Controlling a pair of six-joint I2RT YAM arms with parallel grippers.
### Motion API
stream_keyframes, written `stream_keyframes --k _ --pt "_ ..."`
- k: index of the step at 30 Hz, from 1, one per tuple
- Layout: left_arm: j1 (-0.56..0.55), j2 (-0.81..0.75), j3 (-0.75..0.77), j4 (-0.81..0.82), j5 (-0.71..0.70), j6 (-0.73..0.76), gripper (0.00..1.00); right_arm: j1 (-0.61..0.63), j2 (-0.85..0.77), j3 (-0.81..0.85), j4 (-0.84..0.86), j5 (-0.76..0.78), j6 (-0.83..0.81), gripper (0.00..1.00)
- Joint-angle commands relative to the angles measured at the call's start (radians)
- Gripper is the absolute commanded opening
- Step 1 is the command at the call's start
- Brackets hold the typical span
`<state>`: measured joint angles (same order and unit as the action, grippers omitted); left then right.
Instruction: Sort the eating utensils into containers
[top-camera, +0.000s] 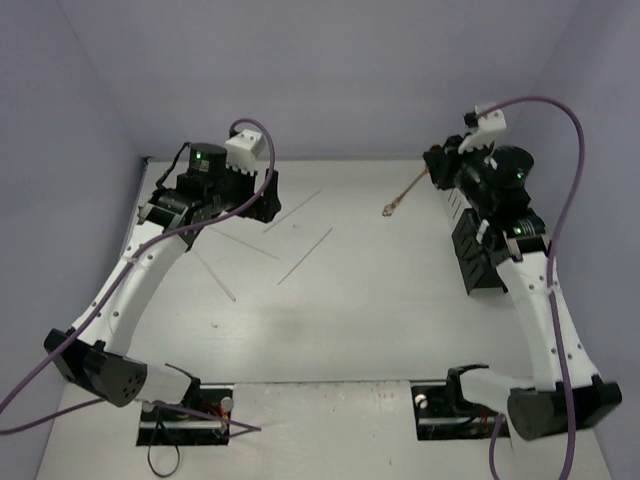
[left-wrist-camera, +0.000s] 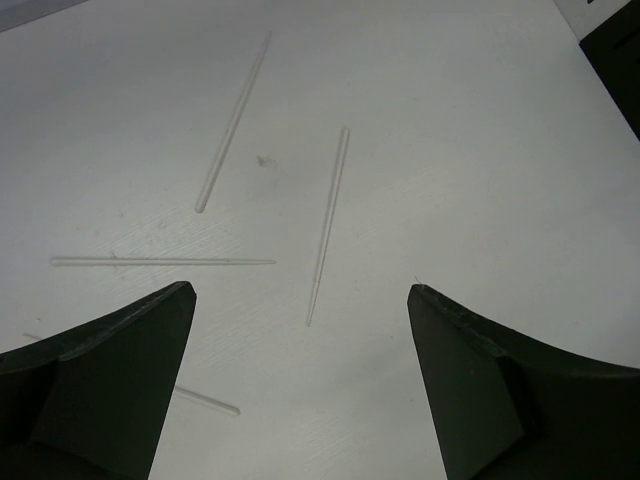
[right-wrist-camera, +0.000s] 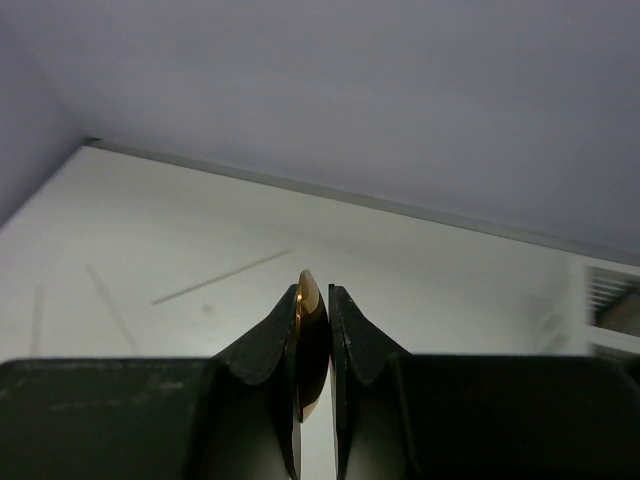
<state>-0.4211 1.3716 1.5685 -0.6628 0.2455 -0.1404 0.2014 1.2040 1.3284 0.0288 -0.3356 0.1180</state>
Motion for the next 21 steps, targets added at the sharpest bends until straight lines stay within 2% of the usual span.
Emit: stream_keyframes --k 1,3,4,5,6,11,15,21 --pt "0.003 0.048 -0.003 0.01 -0.014 -0.04 0.86 -0.099 -0.07 0.038 -0.153 0.16 -0.332 0.0" --pt "0.002 0.106 0.014 -0.021 -0.052 -0.054 0.86 -0.202 -0.063 0.055 -0.228 0.194 -0.42 0.0" --pt "0.002 0.107 0.015 -0.021 -0.052 -0.054 0.86 -0.204 -0.063 0.061 -0.23 0.194 -0.422 0.0" --pt "0.001 0.13 0.016 -0.027 -0.061 -0.053 0.86 -0.295 -0.057 0.064 -0.247 0.196 -0.456 0.0" --pt "0.001 0.142 0.012 -0.026 -0.071 -0.049 0.86 -0.378 -0.049 0.066 -0.262 0.177 -0.483 0.0" --pt "-0.004 0.173 0.001 -0.023 -0.078 -0.026 0.86 -0.638 0.01 0.083 -0.344 0.028 -0.544 0.0" --pt "-0.004 0.185 -0.007 -0.022 -0.079 -0.009 0.86 -0.709 0.041 0.063 -0.348 -0.03 -0.571 0.0" --pt "-0.005 0.19 -0.031 -0.003 -0.077 -0.007 0.86 -0.718 0.09 0.087 -0.346 -0.062 -0.557 0.0"
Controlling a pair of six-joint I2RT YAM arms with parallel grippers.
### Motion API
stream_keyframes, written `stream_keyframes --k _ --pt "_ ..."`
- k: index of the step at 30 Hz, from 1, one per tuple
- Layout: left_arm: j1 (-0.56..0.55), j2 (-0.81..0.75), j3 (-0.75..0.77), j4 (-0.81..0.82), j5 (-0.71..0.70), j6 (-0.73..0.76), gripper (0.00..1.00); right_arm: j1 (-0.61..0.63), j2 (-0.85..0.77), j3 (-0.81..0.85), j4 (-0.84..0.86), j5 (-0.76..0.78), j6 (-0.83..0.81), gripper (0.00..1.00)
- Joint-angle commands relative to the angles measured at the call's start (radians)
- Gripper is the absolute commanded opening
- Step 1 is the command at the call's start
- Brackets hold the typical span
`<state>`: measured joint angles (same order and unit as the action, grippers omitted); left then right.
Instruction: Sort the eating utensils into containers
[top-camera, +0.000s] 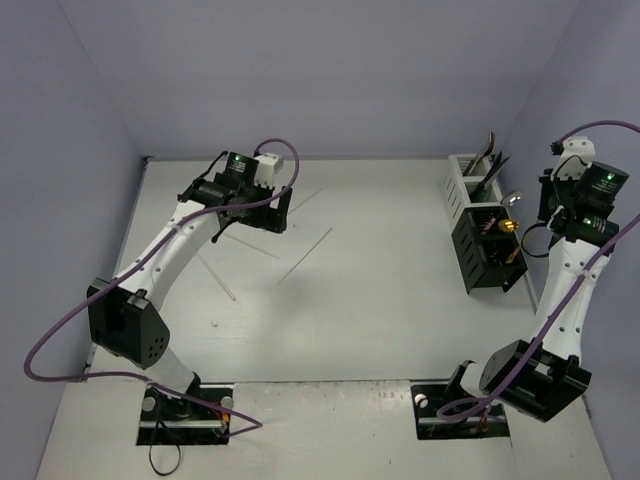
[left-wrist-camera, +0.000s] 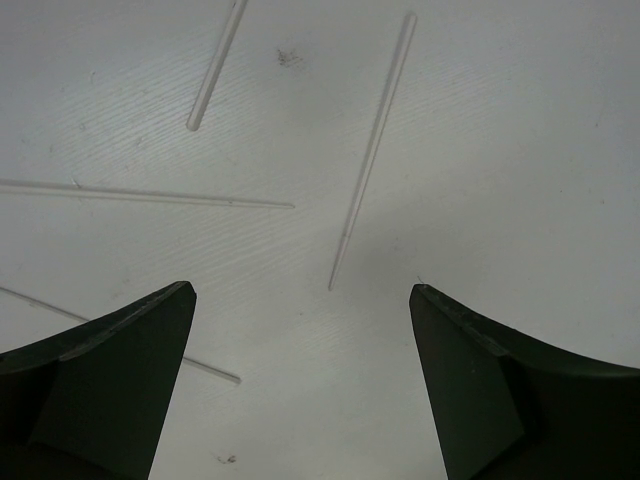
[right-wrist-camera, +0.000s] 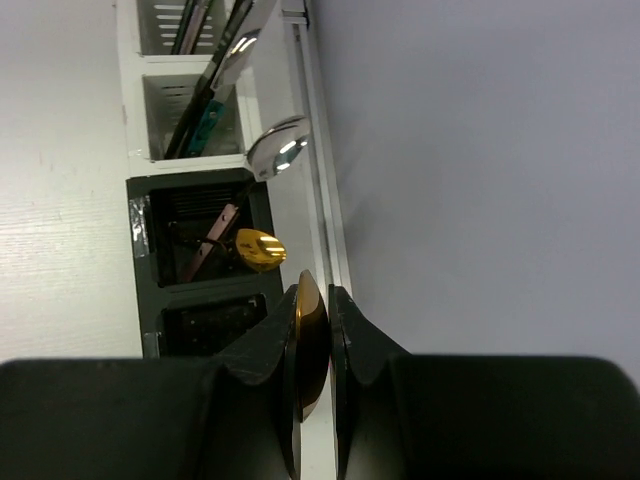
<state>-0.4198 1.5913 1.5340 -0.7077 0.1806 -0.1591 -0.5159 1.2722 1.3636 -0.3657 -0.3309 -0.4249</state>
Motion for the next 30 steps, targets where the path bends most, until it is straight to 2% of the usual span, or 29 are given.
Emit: stream_keyframes --k 1,20,30 --pt "-0.007 -0.026 0.0 0.046 -0.008 0.012 0.86 -0.001 0.043 0.071 0.048 -0.073 -0.001 0.0" --pt "-0.005 0.014 -0.044 0.134 0.011 0.024 0.86 0.013 0.343 0.374 0.086 -0.103 0.132 0.0" --pt "0.003 0.02 -0.042 0.142 0.008 0.034 0.86 0.074 0.434 0.356 0.237 -0.067 0.184 0.0"
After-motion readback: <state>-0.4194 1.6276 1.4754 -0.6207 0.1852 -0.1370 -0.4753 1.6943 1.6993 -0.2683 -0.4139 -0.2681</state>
